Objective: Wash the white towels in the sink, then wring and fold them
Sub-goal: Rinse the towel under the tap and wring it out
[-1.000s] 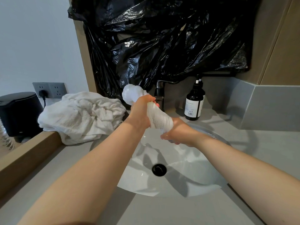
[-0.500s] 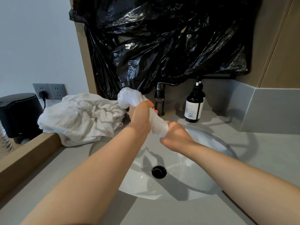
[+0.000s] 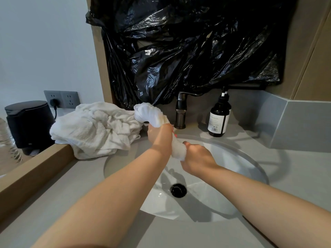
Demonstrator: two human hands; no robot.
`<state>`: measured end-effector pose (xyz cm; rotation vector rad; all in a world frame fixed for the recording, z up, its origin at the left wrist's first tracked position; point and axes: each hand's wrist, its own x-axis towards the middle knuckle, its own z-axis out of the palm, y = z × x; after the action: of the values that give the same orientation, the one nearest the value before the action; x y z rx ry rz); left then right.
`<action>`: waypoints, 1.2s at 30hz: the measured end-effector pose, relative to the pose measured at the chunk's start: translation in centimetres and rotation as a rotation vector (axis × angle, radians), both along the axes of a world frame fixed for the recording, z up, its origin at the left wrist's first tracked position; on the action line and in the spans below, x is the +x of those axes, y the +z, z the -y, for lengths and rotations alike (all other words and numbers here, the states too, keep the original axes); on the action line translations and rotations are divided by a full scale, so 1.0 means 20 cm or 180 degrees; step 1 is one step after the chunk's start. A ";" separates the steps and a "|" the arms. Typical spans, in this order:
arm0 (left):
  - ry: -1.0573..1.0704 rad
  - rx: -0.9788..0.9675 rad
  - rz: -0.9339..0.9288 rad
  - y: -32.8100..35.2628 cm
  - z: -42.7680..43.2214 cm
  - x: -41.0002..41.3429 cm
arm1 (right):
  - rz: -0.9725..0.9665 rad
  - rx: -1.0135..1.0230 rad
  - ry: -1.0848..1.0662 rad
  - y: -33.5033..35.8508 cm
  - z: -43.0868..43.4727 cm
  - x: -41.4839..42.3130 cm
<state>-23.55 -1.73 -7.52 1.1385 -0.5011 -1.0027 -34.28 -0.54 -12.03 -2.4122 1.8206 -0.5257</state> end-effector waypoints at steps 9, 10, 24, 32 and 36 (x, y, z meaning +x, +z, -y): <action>-0.0320 -0.0115 0.0042 -0.05 -0.06 -0.02 | -0.0140 -0.0028 0.0086 -0.01 -0.01 -0.06; -0.0383 -0.0230 0.0009 -0.04 -0.06 -0.02 | 0.0050 0.0011 0.0087 0.00 -0.02 -0.07; -0.0767 -0.0769 0.2027 0.04 -0.06 0.09 | 0.0894 0.1561 0.0952 0.18 -0.01 -0.18; -0.0439 -0.1928 0.4855 0.02 -0.07 0.30 | 0.5491 0.3188 0.0601 0.19 0.15 -0.42; -0.0432 -0.2654 0.5067 0.04 0.02 0.35 | 0.4647 0.3788 0.1463 0.20 0.07 -0.43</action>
<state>-16.57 -2.11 -6.69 0.9012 -2.0299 0.2854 -42.90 -1.95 -7.95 -0.9272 0.5231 -0.5907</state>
